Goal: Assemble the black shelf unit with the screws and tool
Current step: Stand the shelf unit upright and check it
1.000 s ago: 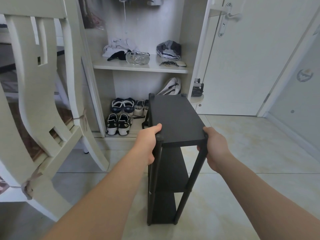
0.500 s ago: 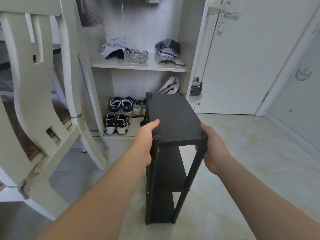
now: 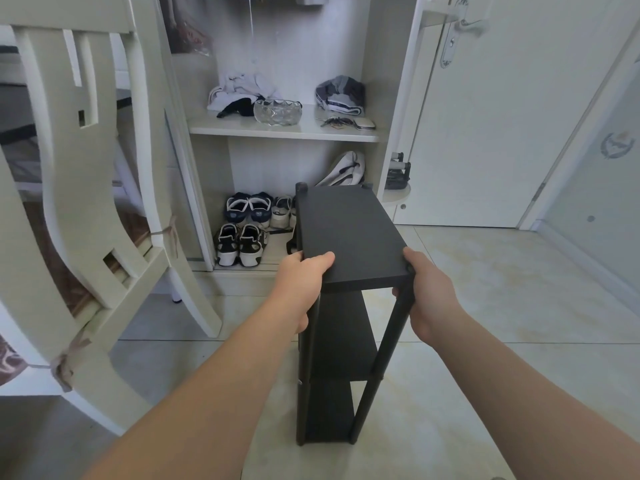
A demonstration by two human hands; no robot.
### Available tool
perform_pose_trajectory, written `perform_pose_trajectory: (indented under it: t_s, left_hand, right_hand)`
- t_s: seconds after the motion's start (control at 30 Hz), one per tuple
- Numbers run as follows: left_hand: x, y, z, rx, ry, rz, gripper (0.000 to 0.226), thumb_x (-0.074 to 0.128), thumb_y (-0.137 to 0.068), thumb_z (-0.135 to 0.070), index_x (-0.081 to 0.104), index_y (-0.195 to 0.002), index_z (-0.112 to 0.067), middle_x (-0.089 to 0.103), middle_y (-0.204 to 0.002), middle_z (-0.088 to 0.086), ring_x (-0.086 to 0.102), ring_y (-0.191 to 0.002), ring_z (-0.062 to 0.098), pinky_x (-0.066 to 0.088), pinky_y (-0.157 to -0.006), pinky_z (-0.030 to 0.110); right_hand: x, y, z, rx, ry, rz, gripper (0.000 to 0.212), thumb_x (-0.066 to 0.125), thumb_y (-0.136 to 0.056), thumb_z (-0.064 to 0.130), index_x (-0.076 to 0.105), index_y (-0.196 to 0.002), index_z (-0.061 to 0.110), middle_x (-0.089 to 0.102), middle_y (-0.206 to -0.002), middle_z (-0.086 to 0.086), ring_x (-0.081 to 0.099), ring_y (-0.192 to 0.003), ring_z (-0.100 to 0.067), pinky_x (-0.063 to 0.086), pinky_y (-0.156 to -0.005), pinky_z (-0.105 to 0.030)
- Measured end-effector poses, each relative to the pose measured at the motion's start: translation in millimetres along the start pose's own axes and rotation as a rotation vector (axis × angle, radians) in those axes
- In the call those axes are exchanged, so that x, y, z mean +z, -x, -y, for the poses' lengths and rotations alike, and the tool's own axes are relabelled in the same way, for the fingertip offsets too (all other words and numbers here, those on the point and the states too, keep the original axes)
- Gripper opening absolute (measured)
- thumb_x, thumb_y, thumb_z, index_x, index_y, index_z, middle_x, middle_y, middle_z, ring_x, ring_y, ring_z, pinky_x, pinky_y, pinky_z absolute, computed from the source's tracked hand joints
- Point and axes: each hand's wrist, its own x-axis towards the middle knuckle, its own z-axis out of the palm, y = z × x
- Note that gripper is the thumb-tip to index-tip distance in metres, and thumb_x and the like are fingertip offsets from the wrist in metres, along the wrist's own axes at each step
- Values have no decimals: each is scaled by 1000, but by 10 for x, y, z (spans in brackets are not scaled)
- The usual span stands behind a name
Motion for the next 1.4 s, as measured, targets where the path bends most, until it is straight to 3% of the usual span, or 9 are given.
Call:
perform_pose_trajectory:
  t_s: [0.13,0.23,0.37,0.5,0.7,0.83,1.03,1.23,1.4]
  left_hand:
    - [-15,20,13,8,29,27,35,67,-93,-30,63,-125,-17,72,-116,2,67,-108,27,52,-100,50]
    - [-44,54,18,-31,-39,-8,63,68,-80,-59,60,-129,-19,69,-121,-4,65,-110,24,49,-103,48]
    - [-60,51,35,-67,-71,-13,52,67,-82,-61,63,-117,-23,72,-105,-8,72,-89,17,57,-77,34]
    - [-40,63,24,-73,-25,-18,61,66,-79,-54,58,-127,-18,68,-120,0,66,-109,27,50,-101,47]
    - [-89,-39,-2,13,-11,-12,32,66,-93,-45,70,-107,-16,78,-94,-6,75,-78,11,53,-62,22]
    - [-97,-40,-20,19,-18,-2,32,61,-96,-46,72,-105,-17,78,-97,-3,74,-89,17,57,-81,30]
    - [-84,-31,-6,-19,36,-14,32,62,-95,-45,71,-107,-18,78,-97,-3,73,-91,18,53,-71,29]
    - [-64,-52,-19,-63,42,-35,40,62,-92,-48,68,-115,-14,71,-117,4,63,-112,26,47,-106,47]
    - [-71,-92,-46,-117,73,-19,36,59,-96,-44,65,-119,-17,71,-116,3,64,-110,25,49,-100,42]
  right_hand:
    - [-4,13,9,13,-20,6,26,59,-96,37,63,-79,17,55,-52,11,47,-63,-15,43,-71,-34]
    - [9,29,1,14,-19,8,27,59,-96,37,62,-78,17,54,-53,11,46,-63,-16,43,-71,-34]
    - [36,55,18,21,-16,-29,28,59,-97,38,62,-79,17,52,-49,12,45,-67,-17,43,-70,-34]
    - [74,95,20,10,-17,-40,28,58,-96,36,58,-76,16,51,-48,12,44,-65,-16,41,-68,-31]
    - [117,146,20,7,-28,-36,28,56,-96,35,55,-76,15,49,-47,11,43,-54,-14,39,-63,-29]
    - [109,145,15,8,-22,-16,29,55,-96,37,56,-76,16,49,-49,10,44,-58,-15,40,-68,-32]
    - [58,143,48,36,-127,63,22,55,-97,30,59,-81,17,55,-55,7,48,-45,-8,43,-66,-30]
    - [46,148,110,55,-130,75,16,52,-99,21,62,-89,14,64,-57,7,52,-60,-14,48,-58,-28]
    - [32,137,124,74,-89,77,17,54,-99,21,61,-86,12,59,-66,0,50,-59,-17,47,-60,-30]
